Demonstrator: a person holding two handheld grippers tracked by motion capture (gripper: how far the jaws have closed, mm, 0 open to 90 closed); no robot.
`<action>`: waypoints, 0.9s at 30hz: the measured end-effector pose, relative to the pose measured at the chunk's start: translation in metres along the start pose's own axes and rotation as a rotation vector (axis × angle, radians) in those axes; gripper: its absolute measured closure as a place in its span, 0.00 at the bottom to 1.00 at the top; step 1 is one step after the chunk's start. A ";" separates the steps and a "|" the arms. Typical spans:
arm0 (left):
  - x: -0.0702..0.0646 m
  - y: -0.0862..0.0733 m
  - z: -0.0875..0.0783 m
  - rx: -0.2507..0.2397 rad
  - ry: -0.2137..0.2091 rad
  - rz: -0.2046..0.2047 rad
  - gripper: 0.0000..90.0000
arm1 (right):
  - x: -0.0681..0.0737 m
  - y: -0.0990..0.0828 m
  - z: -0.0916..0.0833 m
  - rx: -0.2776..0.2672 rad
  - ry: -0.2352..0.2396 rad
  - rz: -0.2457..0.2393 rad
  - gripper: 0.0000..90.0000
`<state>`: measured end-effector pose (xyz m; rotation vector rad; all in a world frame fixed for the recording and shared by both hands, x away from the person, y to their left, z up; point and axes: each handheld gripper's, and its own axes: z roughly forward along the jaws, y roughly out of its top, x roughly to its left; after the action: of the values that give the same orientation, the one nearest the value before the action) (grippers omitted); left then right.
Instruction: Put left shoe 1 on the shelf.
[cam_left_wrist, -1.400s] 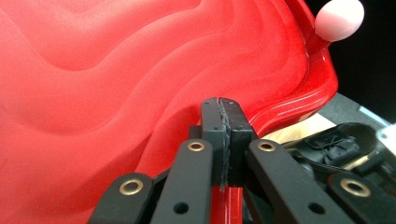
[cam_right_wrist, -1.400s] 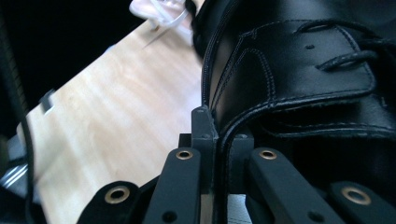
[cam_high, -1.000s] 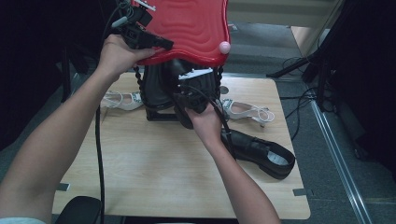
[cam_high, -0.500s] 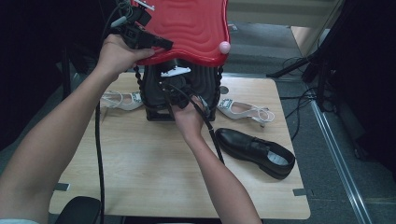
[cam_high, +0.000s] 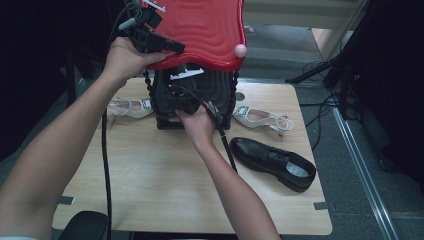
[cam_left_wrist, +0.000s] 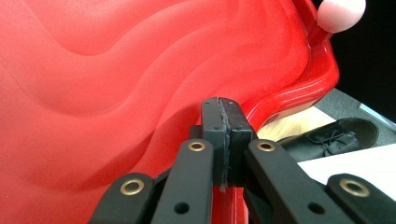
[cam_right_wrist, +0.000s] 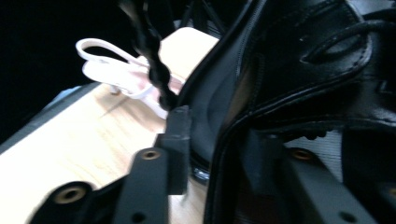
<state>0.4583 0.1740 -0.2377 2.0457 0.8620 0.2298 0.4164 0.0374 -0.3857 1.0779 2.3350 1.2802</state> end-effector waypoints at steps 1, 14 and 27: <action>0.000 0.000 0.000 -0.001 0.000 0.001 1.00 | 0.000 0.000 -0.002 0.001 0.019 0.008 0.69; 0.000 -0.001 0.000 -0.007 0.000 -0.011 1.00 | -0.002 -0.014 -0.055 -0.039 0.127 -0.018 0.92; 0.000 -0.001 0.000 -0.005 0.001 -0.012 1.00 | -0.016 -0.063 -0.061 0.020 0.198 -0.139 1.00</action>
<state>0.4580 0.1742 -0.2381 2.0356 0.8731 0.2259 0.3635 -0.0325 -0.4033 0.8097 2.5214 1.3686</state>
